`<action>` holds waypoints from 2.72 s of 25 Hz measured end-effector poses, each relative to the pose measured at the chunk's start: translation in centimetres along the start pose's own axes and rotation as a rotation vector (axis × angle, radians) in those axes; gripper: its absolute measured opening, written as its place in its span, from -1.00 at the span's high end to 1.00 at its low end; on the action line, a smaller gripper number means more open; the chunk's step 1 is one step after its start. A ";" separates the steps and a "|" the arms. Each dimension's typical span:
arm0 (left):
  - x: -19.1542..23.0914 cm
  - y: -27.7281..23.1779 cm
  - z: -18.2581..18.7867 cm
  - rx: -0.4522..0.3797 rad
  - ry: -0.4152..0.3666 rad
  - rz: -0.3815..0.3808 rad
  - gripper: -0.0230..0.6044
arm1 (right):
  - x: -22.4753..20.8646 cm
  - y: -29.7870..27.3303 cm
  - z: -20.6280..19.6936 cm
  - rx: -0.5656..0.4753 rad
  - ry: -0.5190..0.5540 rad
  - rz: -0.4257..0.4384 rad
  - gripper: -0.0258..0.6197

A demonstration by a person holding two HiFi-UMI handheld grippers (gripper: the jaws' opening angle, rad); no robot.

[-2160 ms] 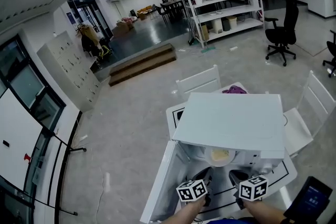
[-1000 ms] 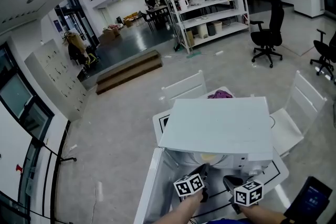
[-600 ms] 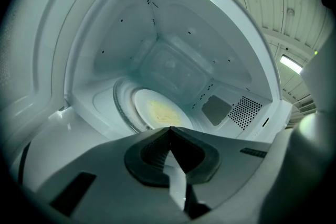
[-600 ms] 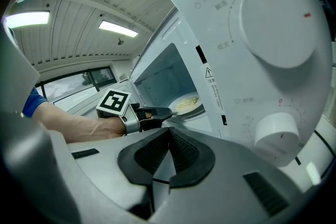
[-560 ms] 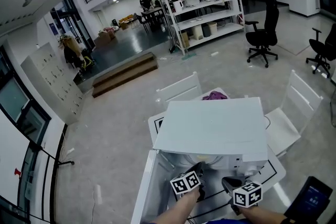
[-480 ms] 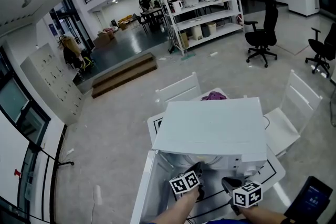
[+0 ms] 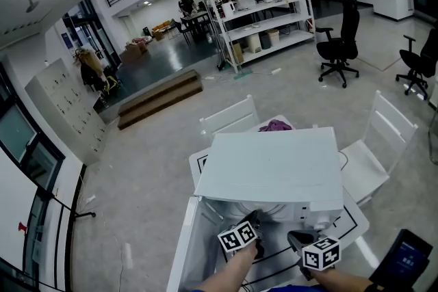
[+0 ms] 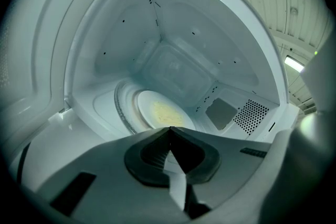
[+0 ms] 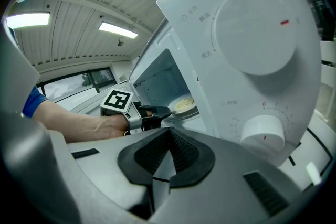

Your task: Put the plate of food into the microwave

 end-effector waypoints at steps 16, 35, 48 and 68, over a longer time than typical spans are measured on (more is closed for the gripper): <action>-2.2 5.8 0.0 -0.072 -0.101 -0.037 0.91 | 0.8 1.2 0.5 -0.041 -0.008 0.022 0.92; -3.9 16.2 -3.1 -0.087 -0.174 -0.133 0.91 | 7.7 4.1 -1.2 -0.094 0.003 -0.009 0.92; -4.6 19.3 -4.0 -0.092 -0.191 -0.173 0.91 | 10.7 5.8 -1.8 -0.113 0.024 -0.018 0.92; -5.1 19.6 -4.3 -0.086 -0.190 -0.193 0.91 | 11.5 6.0 -1.7 -0.110 0.049 -0.018 0.92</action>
Point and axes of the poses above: the fingertips, and each gripper's own axes: y backward along the fingers, x to its left, z out of its top, the point moved 1 cm from there along y, backward along the fingers, and after that the axes turned 6 degrees about y, right-handed, at the moved point
